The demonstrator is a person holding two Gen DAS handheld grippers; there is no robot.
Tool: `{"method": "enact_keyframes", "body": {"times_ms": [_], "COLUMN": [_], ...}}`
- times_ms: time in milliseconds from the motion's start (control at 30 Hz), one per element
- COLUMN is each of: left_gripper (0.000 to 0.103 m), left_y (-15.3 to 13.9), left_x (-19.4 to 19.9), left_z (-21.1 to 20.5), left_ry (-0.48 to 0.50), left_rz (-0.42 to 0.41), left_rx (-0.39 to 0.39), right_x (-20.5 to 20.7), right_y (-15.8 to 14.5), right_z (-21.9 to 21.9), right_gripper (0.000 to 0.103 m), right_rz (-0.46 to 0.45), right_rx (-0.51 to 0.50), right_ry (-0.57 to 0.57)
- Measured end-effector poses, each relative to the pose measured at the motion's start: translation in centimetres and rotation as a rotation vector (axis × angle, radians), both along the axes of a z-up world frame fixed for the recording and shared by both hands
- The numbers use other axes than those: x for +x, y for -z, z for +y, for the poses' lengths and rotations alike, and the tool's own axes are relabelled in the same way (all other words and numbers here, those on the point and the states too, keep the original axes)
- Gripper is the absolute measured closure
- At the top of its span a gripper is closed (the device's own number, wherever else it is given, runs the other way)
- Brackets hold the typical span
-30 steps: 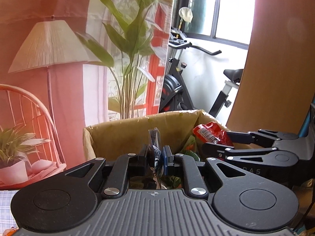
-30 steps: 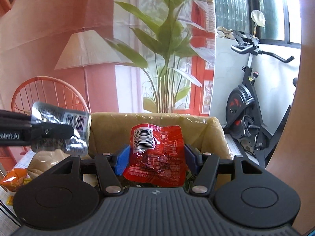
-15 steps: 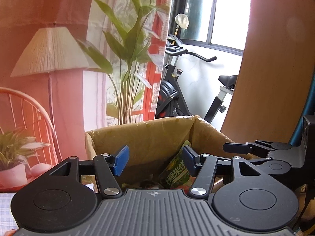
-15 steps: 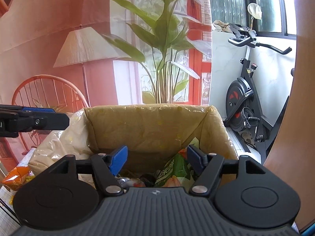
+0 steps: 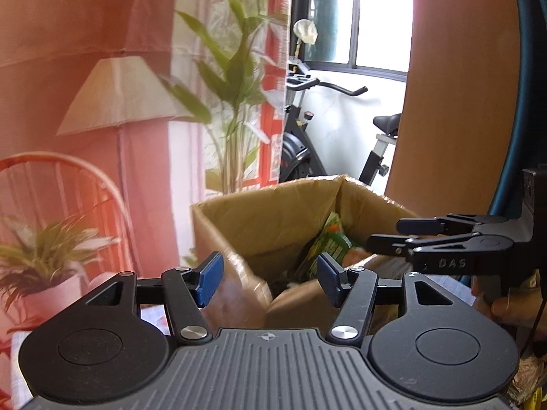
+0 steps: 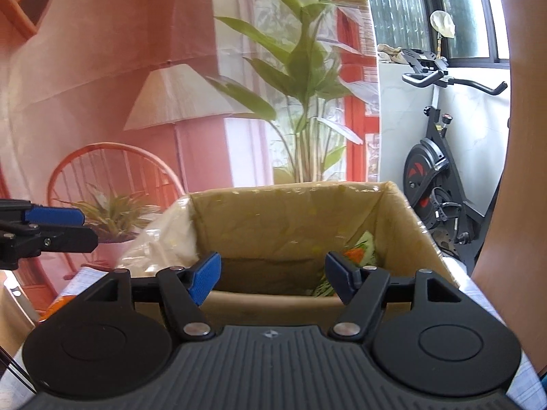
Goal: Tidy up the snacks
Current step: 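Move both tools back over the remaining snacks on the table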
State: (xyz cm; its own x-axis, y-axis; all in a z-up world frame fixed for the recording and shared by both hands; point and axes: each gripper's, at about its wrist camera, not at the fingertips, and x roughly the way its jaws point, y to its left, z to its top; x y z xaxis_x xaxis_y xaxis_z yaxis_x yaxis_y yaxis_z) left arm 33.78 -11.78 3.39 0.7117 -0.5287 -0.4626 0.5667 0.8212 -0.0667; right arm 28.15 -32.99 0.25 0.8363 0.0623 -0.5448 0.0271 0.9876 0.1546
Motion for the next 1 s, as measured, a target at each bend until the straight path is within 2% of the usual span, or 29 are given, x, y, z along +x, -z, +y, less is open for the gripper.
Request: {"method": "enact_keyframes", "body": {"times_ms": [467, 767, 1000], "left_gripper": [0.040, 0.040, 0.040], "left_y": [2.2, 4.3, 6.0], "left_x": [-2.3, -2.5, -2.7], "left_z": [9.6, 15.5, 19.1], "left_ry": [-0.124, -0.246, -0.303], "left_rz": [0.059, 0.115, 0.152], "left_rx": [0.009, 0.002, -0.010], "right_x": [-2.8, -3.1, -2.6], "right_y": [1.4, 4.9, 7.6], "right_z": [5.6, 9.6, 12.6], "right_gripper": [0.032, 0.032, 0.032], "right_rz": [-0.002, 0.059, 0.108], "right_rx": [0.044, 0.074, 0.104], "right_ry": [-0.050, -0.091, -0.131]}}
